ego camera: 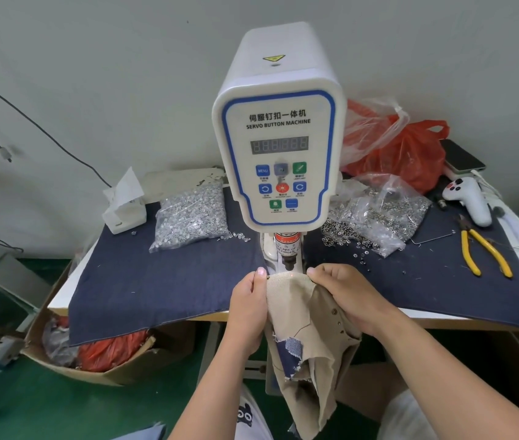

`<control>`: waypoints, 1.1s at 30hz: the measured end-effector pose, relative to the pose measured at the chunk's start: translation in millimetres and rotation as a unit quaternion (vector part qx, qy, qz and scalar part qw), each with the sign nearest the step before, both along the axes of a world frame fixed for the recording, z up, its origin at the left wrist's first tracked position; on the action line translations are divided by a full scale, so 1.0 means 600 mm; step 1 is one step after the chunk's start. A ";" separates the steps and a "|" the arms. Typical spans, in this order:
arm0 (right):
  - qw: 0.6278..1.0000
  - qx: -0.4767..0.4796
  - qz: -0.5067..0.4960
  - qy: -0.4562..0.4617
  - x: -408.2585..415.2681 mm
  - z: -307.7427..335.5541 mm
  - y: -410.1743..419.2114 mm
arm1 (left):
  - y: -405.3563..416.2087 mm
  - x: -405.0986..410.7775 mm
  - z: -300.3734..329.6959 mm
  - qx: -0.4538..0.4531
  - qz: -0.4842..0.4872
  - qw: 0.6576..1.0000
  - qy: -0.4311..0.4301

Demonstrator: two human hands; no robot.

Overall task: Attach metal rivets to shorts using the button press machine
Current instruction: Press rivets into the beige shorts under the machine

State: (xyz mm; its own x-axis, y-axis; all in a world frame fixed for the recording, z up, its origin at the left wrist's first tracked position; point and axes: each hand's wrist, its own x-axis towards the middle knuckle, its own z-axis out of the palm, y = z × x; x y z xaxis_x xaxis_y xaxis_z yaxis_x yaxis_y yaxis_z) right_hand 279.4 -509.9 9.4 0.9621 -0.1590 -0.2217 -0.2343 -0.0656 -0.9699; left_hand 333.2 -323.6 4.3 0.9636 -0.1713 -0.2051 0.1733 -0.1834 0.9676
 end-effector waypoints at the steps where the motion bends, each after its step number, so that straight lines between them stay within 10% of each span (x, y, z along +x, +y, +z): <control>1: 1.000 0.001 -0.001 -0.001 0.000 -0.001 -0.001 | 0.000 0.000 0.000 -0.001 -0.001 1.000 0.003; 16: 0.996 0.024 0.085 0.015 -0.035 0.032 -0.003 | 0.024 -0.032 0.033 -0.128 -0.032 0.985 0.115; 23: 0.956 -0.176 0.230 -0.046 -0.096 0.036 -0.001 | 0.042 -0.071 0.052 -0.411 -0.018 0.882 0.230; 29: 0.941 -0.286 0.164 -0.079 -0.094 0.028 0.005 | 0.062 -0.063 0.064 -0.530 -0.008 0.815 0.236; 33: 0.974 -0.133 0.181 -0.032 -0.101 0.043 0.007 | 0.092 -0.054 0.072 -0.439 0.009 0.874 0.208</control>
State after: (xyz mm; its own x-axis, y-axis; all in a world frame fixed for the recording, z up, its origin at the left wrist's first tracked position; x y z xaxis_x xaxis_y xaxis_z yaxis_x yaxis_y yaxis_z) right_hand 219.0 -505.5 35.1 0.9762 0.1499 -0.1569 -0.0888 -0.3841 -0.9190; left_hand 300.6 -268.5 47.8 0.8407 -0.4250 -0.3357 0.5395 0.6036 0.5871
